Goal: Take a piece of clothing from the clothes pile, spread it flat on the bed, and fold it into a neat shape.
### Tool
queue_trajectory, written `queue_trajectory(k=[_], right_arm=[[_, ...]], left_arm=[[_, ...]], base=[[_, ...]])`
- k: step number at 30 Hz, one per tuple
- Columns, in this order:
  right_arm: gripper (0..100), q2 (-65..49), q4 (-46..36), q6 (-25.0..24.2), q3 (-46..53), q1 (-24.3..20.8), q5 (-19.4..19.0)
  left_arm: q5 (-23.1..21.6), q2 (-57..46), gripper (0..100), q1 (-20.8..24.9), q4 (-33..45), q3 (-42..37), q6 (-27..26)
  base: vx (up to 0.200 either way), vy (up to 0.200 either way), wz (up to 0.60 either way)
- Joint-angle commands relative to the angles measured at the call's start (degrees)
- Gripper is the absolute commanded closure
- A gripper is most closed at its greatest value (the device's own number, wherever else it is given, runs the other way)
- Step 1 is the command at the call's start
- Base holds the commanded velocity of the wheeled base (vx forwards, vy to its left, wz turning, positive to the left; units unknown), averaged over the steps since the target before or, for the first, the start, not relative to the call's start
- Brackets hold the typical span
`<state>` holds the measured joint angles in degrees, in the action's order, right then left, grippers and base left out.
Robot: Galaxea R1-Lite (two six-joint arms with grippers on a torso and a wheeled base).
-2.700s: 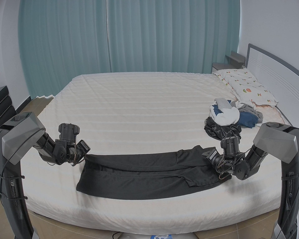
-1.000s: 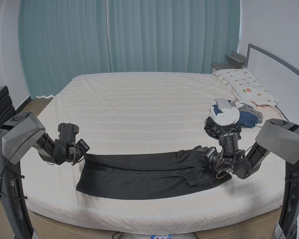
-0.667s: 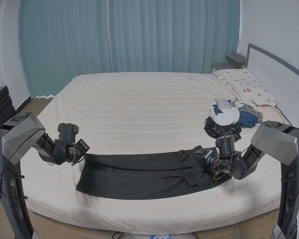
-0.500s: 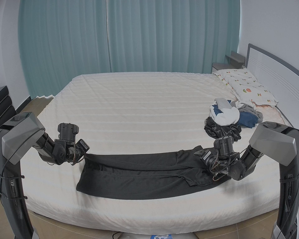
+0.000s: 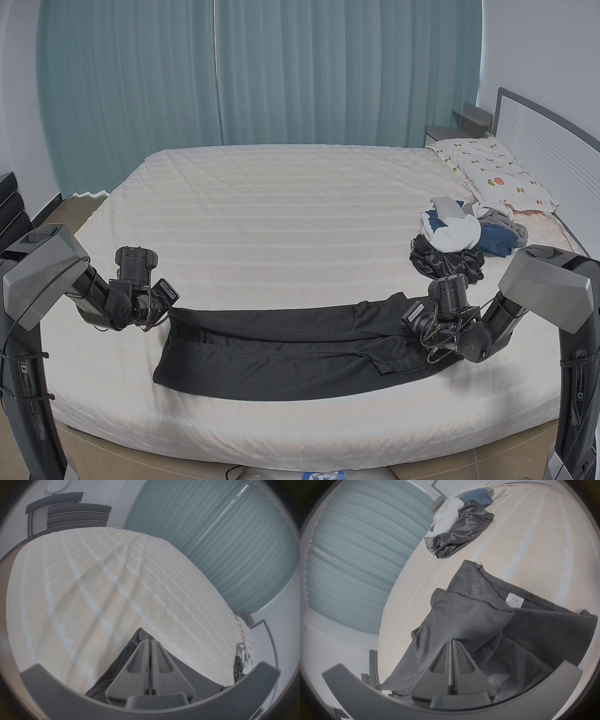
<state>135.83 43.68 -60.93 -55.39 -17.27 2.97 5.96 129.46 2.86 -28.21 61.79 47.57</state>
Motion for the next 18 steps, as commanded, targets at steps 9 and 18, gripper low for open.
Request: queue_trajectory(k=[9,18], right_arm=[[100,-2.3,1.5,-0.2,-0.2,0.6,-0.2],[100,-2.6,2.5,0.2,1.7,-0.1,-0.2]], left_arm=[[0.1,-0.2,100,-0.5,-0.1,0.1,0.0],[0.1,-0.6,100,-0.7,-0.1,0.0,0.0]], base=[[0.0,0.0,0.0],[0.0,0.0,0.0]])
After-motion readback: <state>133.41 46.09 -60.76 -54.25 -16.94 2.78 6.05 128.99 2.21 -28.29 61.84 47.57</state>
